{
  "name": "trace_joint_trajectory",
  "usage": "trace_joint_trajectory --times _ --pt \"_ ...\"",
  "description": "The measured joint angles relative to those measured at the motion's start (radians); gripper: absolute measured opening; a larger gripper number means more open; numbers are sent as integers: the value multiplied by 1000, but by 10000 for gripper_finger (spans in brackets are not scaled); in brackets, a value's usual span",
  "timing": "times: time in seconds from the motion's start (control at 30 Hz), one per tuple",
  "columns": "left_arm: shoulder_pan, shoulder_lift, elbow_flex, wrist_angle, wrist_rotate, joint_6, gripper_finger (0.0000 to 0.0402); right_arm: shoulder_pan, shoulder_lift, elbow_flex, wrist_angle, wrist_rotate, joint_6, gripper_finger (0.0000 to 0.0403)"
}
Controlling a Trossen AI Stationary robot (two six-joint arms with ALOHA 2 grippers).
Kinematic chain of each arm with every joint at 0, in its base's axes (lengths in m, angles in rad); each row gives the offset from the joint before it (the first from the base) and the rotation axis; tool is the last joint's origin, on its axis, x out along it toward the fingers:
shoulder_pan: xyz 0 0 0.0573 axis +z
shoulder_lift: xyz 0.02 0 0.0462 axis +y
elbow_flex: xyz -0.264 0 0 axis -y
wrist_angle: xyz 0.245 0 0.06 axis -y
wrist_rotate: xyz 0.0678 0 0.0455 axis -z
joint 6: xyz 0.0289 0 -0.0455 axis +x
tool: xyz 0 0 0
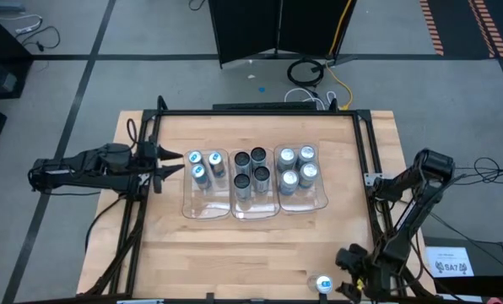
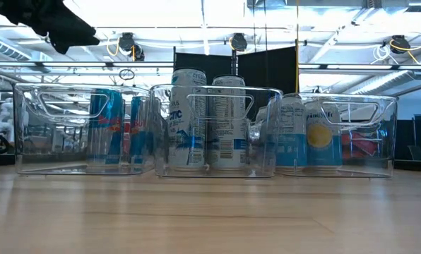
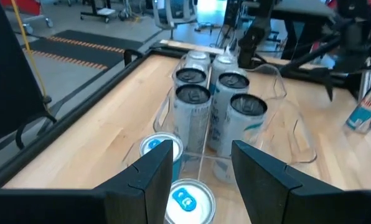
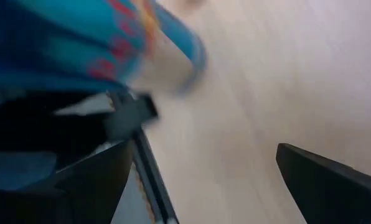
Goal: Sort soda cans
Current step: Put the blue soda can into the left transparent bin
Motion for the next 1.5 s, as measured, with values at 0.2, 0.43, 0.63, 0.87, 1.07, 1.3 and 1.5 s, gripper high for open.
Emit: trace_joint_trajectory --times 0.2,0.43,0.63,0.87,1.07,1.3,1.5 --pt "0 17 0 -2 -1 -21 173 -10 44 69 -19 132 -117 389" --pt "0 20 0 -6 -1 -22 173 -52 143 149 -22 185 -250 389" --pt "0 20 0 -5 -2 -22 173 -82 208 217 -19 291 -308 389" --pt "0 20 0 -6 -2 -21 173 -114 260 284 -14 348 -346 389" --pt "0 20 0 -7 -2 -21 173 -147 263 288 -19 367 -339 372" --pt "0 20 0 -8 -3 -21 173 -158 263 288 -17 361 -338 308" --pt "0 20 0 -8 -3 -21 173 -158 263 288 -16 359 -339 252"
